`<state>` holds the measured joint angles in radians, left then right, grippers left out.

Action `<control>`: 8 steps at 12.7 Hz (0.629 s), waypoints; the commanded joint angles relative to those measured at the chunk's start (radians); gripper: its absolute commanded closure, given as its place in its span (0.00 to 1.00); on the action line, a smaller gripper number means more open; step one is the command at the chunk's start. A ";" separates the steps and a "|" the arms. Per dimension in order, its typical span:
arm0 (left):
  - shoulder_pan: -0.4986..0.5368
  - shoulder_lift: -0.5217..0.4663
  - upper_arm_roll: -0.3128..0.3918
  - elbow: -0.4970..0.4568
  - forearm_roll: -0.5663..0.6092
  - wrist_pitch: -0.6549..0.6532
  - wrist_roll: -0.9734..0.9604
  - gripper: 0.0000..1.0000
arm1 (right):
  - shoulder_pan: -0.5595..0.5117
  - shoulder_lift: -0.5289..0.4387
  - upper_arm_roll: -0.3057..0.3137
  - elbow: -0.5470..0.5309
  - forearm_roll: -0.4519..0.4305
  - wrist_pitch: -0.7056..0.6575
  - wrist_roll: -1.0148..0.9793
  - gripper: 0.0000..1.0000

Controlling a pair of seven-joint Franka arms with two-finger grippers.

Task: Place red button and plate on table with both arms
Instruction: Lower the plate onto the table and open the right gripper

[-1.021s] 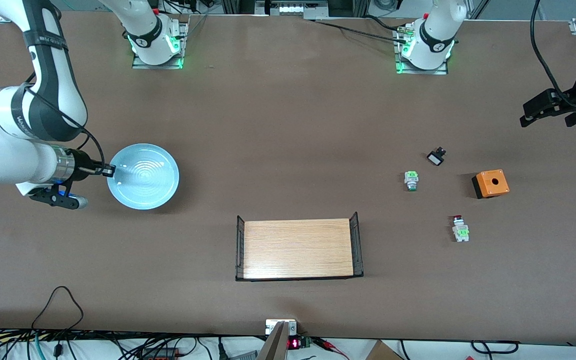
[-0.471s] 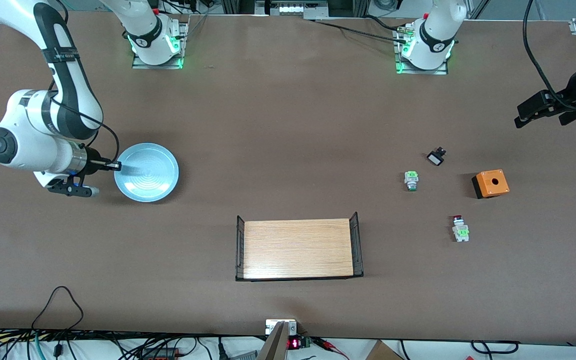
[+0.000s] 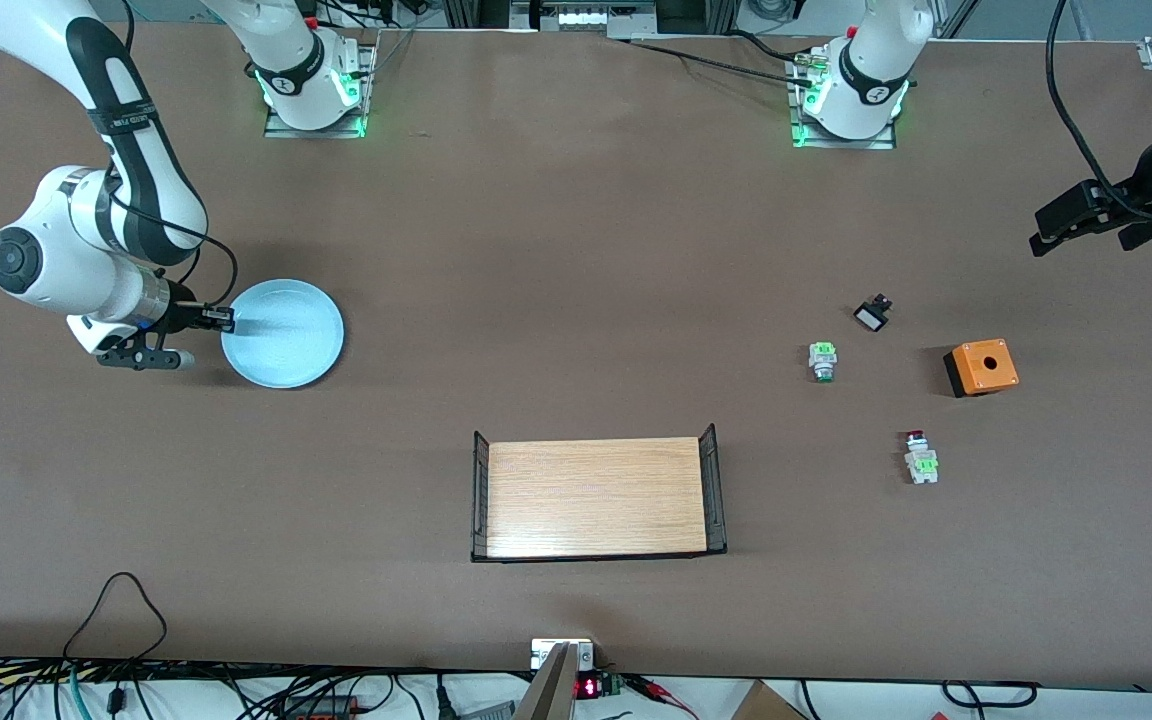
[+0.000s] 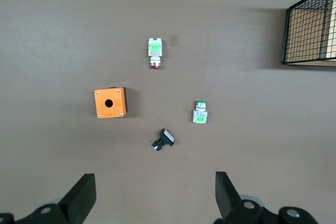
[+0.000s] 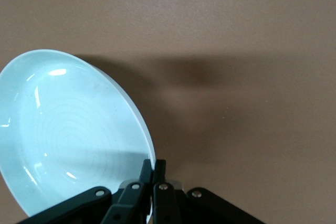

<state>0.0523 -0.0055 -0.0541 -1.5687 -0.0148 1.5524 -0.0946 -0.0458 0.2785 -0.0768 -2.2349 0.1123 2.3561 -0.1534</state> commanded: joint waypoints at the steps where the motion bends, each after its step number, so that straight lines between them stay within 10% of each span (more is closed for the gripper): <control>1: 0.006 0.009 -0.004 0.029 0.016 -0.017 -0.008 0.00 | -0.019 -0.019 0.015 -0.028 0.017 0.031 -0.043 0.40; 2: 0.006 0.009 -0.004 0.029 0.019 -0.017 -0.008 0.00 | -0.019 -0.030 0.015 -0.022 0.017 0.020 -0.032 0.00; 8: 0.009 0.009 -0.004 0.029 0.022 -0.017 -0.007 0.00 | 0.038 -0.073 0.020 0.228 0.010 -0.294 0.165 0.00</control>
<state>0.0550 -0.0055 -0.0519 -1.5668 -0.0148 1.5524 -0.0946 -0.0333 0.2137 -0.0604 -2.0964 0.1159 2.1585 -0.0469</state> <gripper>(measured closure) 0.000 0.308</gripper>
